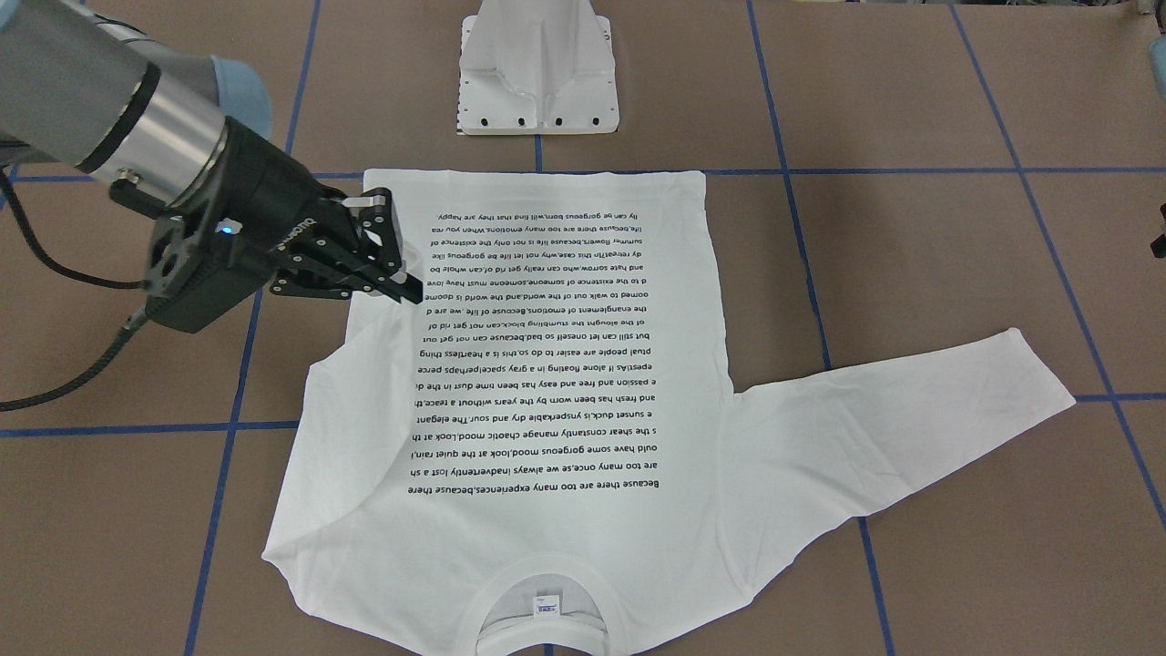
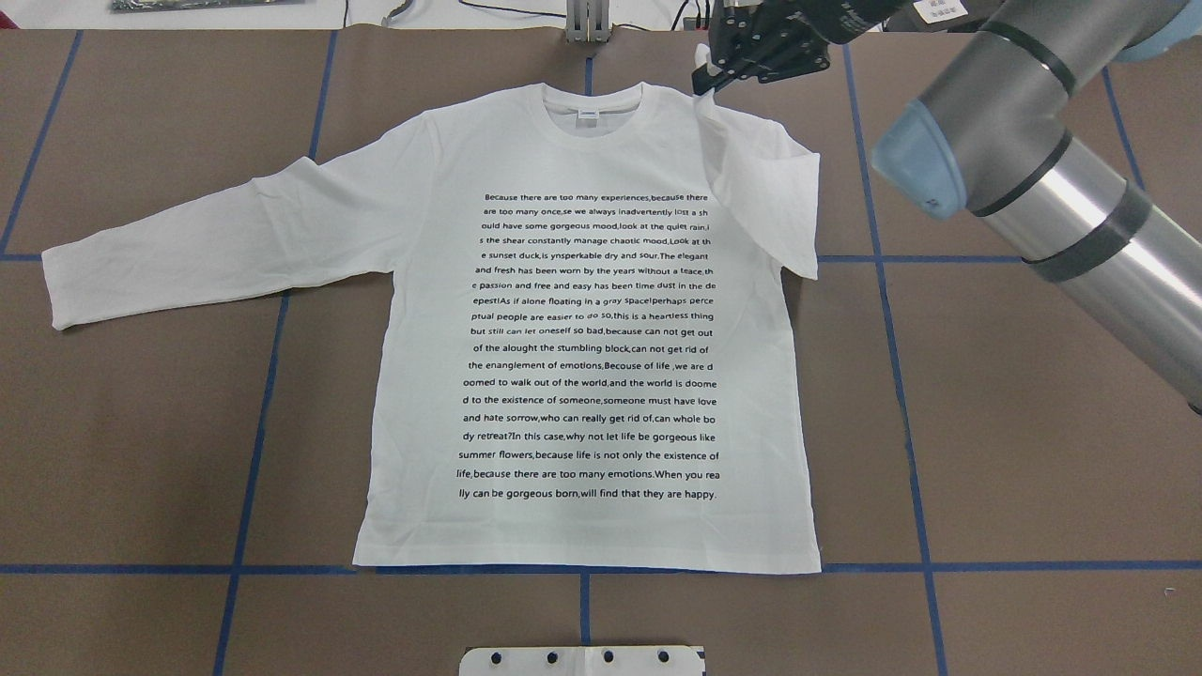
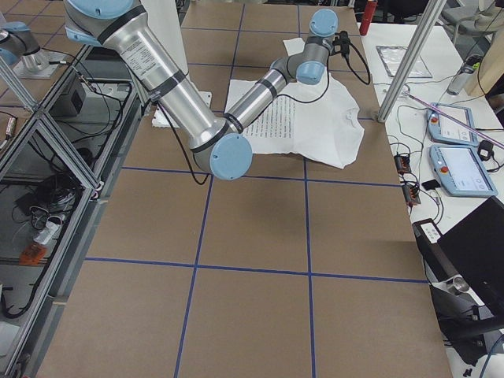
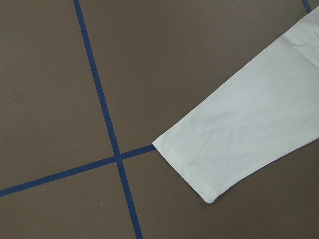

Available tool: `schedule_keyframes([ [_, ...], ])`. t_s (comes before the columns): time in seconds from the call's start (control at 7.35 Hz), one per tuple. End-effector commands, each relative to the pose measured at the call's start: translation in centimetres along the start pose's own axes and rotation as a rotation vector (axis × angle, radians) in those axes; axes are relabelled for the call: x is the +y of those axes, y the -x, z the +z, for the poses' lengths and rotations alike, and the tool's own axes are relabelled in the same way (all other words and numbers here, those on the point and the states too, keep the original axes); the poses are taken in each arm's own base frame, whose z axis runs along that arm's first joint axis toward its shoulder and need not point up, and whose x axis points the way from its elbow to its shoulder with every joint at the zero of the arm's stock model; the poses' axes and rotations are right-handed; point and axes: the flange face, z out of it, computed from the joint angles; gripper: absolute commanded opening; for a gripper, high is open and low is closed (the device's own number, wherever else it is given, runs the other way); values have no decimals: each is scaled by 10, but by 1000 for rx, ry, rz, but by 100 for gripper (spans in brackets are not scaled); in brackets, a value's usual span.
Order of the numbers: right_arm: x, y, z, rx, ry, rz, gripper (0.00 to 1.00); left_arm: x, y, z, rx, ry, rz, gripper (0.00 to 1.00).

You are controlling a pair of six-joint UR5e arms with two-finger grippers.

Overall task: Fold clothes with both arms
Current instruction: 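Carry the grasped sleeve across the shirt toward the collar with the right gripper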

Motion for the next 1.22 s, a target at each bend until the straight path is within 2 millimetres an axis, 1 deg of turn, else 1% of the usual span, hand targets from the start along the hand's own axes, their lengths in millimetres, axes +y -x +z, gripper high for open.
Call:
schedule_keyframes([
  [0.0, 18, 54, 65, 20, -34, -38, 0, 2, 1, 0, 0, 2, -3, 100],
  [0.14, 16, 59, 91, 44, -32, -37, 0, 3, 2, 1, 0, 3, -6, 100],
  [0.27, 21, 66, 124, 72, -37, -34, 0, 3, 2, 1, 0, 3, -6, 100],
  [0.41, 36, 66, 163, 108, -38, -33, 0, 3, 2, 1, 0, 3, -6, 100],
  [0.54, 34, 70, 201, 148, -9, -15, 0, 2, 1, 1, 1, 3, -6, 100],
  [0.68, 23, 81, 239, 196, 12, 2, 0, 2, 1, 0, 0, 1, -5, 100],
  [0.82, 18, 80, 276, 260, 15, 5, 0, 2, 1, 0, -1, 2, -5, 100],
  [0.95, 31, 87, 313, 297, 56, -15, 0, 3, 3, 3, -9, 8, -9, 100],
  [1.09, 48, 104, 338, 318, 61, -32, 0, 3, 3, 2, -12, 7, -7, 100],
])
